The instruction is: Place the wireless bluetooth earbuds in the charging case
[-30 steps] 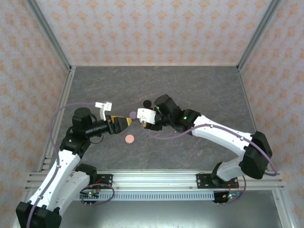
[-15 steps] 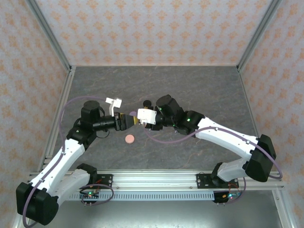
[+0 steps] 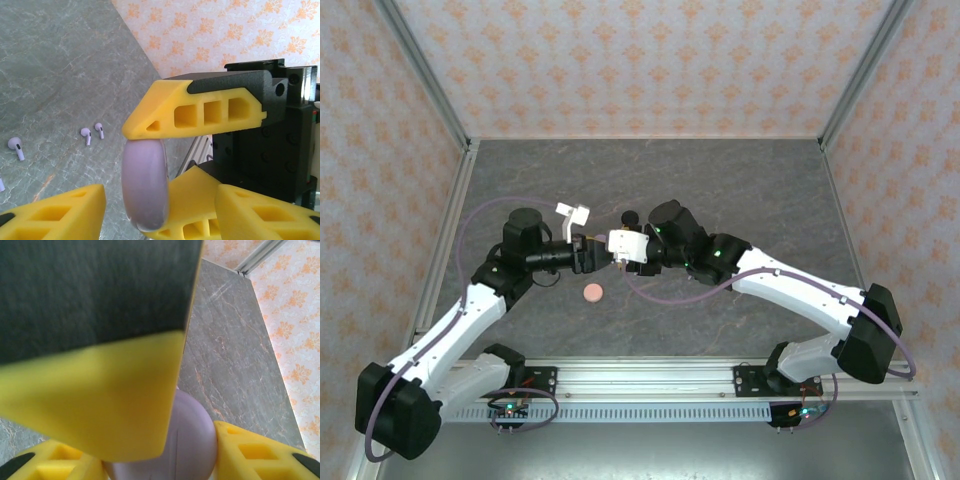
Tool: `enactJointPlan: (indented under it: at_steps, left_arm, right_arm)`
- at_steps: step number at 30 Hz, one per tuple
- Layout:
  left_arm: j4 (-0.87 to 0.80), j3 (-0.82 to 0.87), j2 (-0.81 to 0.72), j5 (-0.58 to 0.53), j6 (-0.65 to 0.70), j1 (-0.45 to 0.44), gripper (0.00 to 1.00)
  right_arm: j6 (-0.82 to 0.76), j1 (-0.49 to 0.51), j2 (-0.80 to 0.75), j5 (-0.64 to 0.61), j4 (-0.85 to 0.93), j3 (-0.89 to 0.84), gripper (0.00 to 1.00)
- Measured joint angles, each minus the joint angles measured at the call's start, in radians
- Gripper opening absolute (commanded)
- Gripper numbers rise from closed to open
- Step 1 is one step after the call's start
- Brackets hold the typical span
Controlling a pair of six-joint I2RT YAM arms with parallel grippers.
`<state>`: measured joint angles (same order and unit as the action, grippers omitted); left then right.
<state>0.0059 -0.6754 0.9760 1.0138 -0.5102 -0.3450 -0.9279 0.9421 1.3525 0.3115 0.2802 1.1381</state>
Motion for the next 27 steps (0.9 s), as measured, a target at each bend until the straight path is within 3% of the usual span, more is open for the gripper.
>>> enactJointPlan:
  at_steps: [9,20,23,27]
  left_arm:
    - [0.014,-0.003,0.016,0.000,-0.005,-0.022,0.48]
    - [0.014,-0.005,0.028,-0.007,0.003,-0.022,0.26]
    - [0.014,-0.006,0.028,-0.007,0.003,-0.022,0.24]
    - [0.015,-0.011,0.028,-0.014,0.007,-0.028,0.21]
  right_arm:
    - [0.003,0.000,-0.001,-0.001,-0.020,0.000,0.46]
    - [0.020,0.000,-0.009,-0.001,-0.018,0.000,0.50]
    - [0.035,0.000,-0.009,-0.001,-0.005,0.006,0.54]
    - [0.077,0.000,-0.016,0.003,0.034,0.024,0.69]
